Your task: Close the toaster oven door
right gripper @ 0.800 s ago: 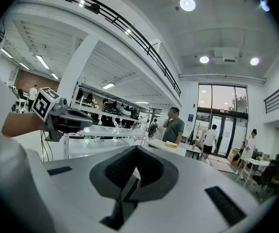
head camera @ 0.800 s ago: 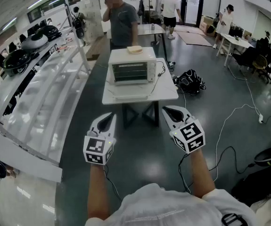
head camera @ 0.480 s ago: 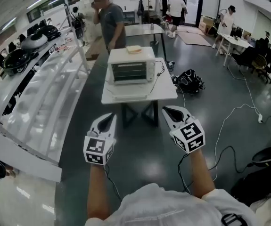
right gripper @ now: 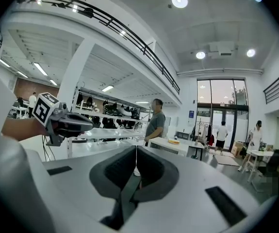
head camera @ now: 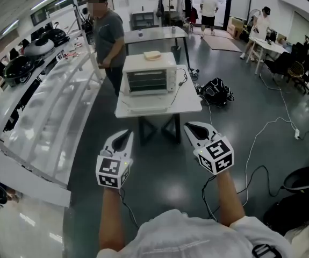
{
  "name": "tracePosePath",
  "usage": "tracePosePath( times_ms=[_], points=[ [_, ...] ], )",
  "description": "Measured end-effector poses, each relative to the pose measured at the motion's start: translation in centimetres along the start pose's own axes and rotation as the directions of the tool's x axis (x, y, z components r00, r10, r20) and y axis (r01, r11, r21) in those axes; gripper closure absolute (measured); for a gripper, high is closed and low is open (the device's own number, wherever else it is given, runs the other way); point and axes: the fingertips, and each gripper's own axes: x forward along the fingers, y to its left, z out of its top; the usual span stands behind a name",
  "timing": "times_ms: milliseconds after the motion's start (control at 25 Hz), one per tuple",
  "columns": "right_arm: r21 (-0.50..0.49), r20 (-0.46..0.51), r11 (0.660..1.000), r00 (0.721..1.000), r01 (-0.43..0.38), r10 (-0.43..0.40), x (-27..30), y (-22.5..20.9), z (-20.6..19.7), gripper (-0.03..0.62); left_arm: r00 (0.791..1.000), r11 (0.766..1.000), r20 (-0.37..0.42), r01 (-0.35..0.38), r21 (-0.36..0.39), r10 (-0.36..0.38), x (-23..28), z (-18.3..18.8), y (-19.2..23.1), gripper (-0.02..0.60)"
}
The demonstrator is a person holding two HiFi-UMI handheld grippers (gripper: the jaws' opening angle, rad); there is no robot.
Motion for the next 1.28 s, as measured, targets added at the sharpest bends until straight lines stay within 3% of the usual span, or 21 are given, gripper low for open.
tracePosePath(
  times_ms=[160, 200, 240, 320, 360, 560, 1280],
  points=[
    [-0.007, -0.008, 1.0, 1.0, 0.002, -0.002, -0.1, -0.1, -0.5, 0.577, 1.0, 0.999, -0.001, -0.001, -0.035, 0.001, 0.1, -0.4, -0.1, 0.562],
    [-0.01, -0.013, 1.0, 1.0, -0.001, 0.001, -0.1, -0.1, -0.7, 0.562, 1.0, 0.999, -0.002, 0.002, -0.038, -0.002, 0.2, -0.5, -0.2, 0.561],
    [-0.012, -0.017, 1.0, 1.0, -0.008, 0.008, 0.0, 0.0, -0.9, 0.504, 1.0, 0.999, -0.003, 0.005, -0.04, -0.005, 0.3, -0.6, -0.4, 0.556],
    [-0.011, -0.02, 1.0, 1.0, -0.023, 0.023, 0.0, 0.0, -1.3, 0.47, 1.0, 0.999, -0.012, 0.012, -0.035, -0.012, 0.7, -1.0, -0.8, 0.461],
    [-0.008, -0.019, 1.0, 0.999, -0.028, 0.028, 0.1, 0.0, -1.5, 0.468, 1.0, 0.999, -0.018, 0.016, -0.028, -0.017, 0.8, -1.2, -1.0, 0.449],
    [0.005, -0.025, 0.999, 0.999, -0.034, 0.034, -0.3, -0.8, -2.4, 0.465, 0.998, 1.0, -0.052, 0.022, -0.006, -0.022, 1.5, -1.6, -2.3, 0.449],
    [0.041, -0.066, 0.995, 0.993, -0.09, 0.093, -2.2, -8.3, -7.0, 0.467, 0.994, 0.998, -0.107, -0.015, -0.057, 0.009, 6.8, -2.0, -7.9, 0.46]
  ],
)
